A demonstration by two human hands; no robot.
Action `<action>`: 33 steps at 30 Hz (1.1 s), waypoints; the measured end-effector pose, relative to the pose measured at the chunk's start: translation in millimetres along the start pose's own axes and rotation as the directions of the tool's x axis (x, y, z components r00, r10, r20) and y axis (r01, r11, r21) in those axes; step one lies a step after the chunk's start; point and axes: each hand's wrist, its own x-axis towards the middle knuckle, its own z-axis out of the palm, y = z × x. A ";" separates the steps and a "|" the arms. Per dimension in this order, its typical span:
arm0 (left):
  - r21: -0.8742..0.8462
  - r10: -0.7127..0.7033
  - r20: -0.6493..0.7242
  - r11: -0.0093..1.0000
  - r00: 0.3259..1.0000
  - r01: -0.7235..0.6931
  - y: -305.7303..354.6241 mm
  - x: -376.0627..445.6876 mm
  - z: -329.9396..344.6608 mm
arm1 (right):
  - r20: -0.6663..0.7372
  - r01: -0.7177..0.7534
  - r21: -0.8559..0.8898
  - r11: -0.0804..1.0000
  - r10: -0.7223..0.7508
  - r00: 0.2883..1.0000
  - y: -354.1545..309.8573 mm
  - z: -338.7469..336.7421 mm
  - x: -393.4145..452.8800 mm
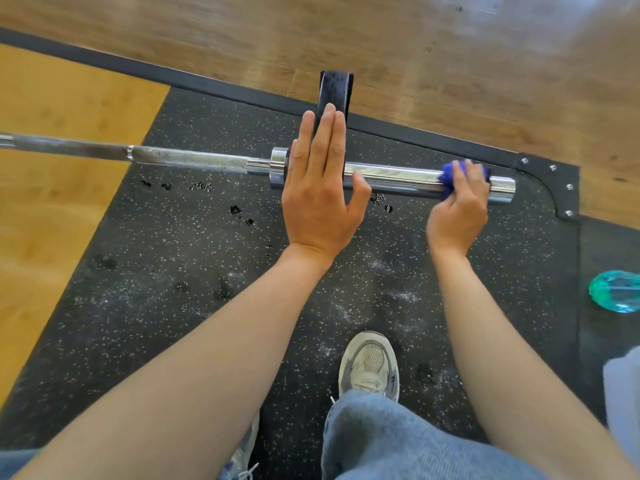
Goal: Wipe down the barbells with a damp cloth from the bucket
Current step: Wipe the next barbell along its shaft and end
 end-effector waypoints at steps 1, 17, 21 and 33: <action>-0.002 -0.001 -0.007 1.000 1.000 0.001 -0.3 0.9 0.8 | -0.046 -0.103 0.012 0.995 0.104 0.994 -4.2 3.2 -0.3; -0.034 0.004 -0.016 0.999 1.000 -0.005 0.0 2.1 -0.1 | 0.050 0.012 0.013 1.000 -0.013 0.999 -57.9 33.7 -27.4; -0.053 -0.004 -0.019 0.999 1.000 0.003 0.7 -3.4 -3.3 | 0.206 0.387 0.024 0.922 -0.384 0.900 -73.9 47.4 -44.1; -0.069 0.024 0.031 0.997 0.999 -0.022 1.6 -42.9 -19.9 | 0.261 0.395 -0.048 0.917 -0.370 0.891 -27.8 7.4 -34.2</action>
